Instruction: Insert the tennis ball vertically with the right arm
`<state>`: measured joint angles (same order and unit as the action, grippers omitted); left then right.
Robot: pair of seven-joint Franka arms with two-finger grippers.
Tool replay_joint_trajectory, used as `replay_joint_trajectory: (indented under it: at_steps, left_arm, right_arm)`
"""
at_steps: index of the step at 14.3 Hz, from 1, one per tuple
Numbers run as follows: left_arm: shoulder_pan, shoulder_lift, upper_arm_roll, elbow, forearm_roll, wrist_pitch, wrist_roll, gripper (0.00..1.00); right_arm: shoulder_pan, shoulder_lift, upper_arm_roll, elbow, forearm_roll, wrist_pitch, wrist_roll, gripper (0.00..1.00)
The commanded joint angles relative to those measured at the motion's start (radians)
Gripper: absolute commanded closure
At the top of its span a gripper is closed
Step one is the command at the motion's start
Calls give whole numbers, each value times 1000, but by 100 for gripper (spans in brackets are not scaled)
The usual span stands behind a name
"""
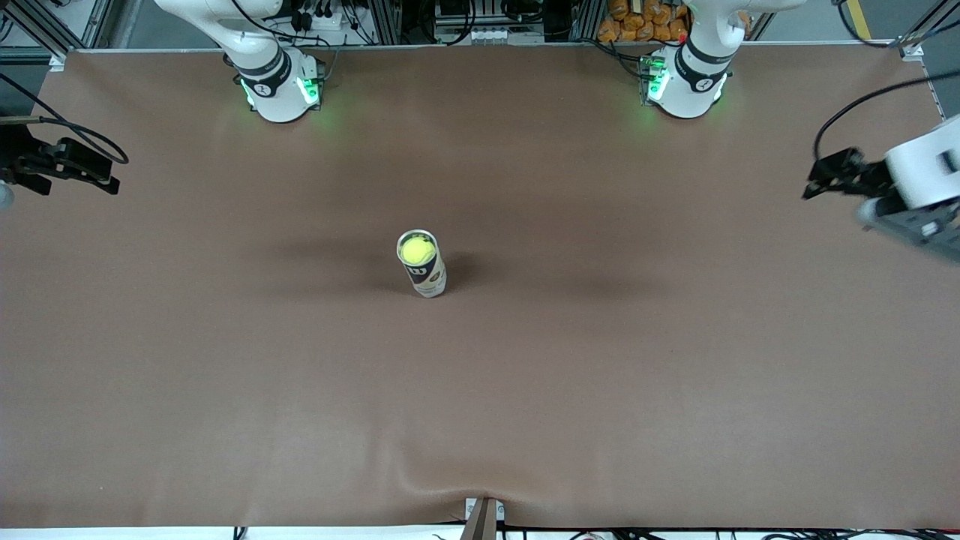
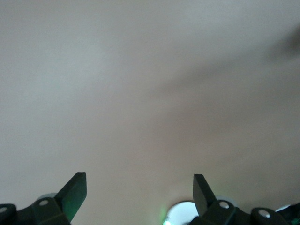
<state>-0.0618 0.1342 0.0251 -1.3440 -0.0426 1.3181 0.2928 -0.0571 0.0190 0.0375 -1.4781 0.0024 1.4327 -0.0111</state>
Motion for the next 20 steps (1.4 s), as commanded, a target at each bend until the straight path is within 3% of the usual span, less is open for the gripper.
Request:
replay_joint_trajectory:
  at_steps: [1, 3, 7, 9, 12, 15, 20]
  left_arm:
    - [-1, -73, 2, -23, 45, -33, -95, 0]
    - [-1, -146, -2, -33, 98, -90, -122, 0]
    - [7, -240, 27, -136, 31, -94, -230, 0]
    - [7, -271, 50, -239, -3, 36, -238, 0]
    - [-3, -226, 42, -210, 95, 52, -216, 0]
    - [-4, -206, 39, -173, 110, 82, -238, 0]
    - [-4, -206, 30, -192, 44, 115, -382, 0]
  right_arm:
    - [-24, 12, 15, 7, 4, 5, -12, 0]
    - [-24, 12, 15, 7, 4, 2, -10, 0]
    - [-26, 18, 15, 7, 19, -3, 11, 0]
    - [-24, 19, 15, 7, 19, 2, 39, 0]
    - [-21, 21, 15, 7, 19, 3, 39, 0]
    - [-23, 21, 15, 7, 19, 0, 39, 0]
    - [-20, 21, 15, 7, 19, 0, 39, 0]
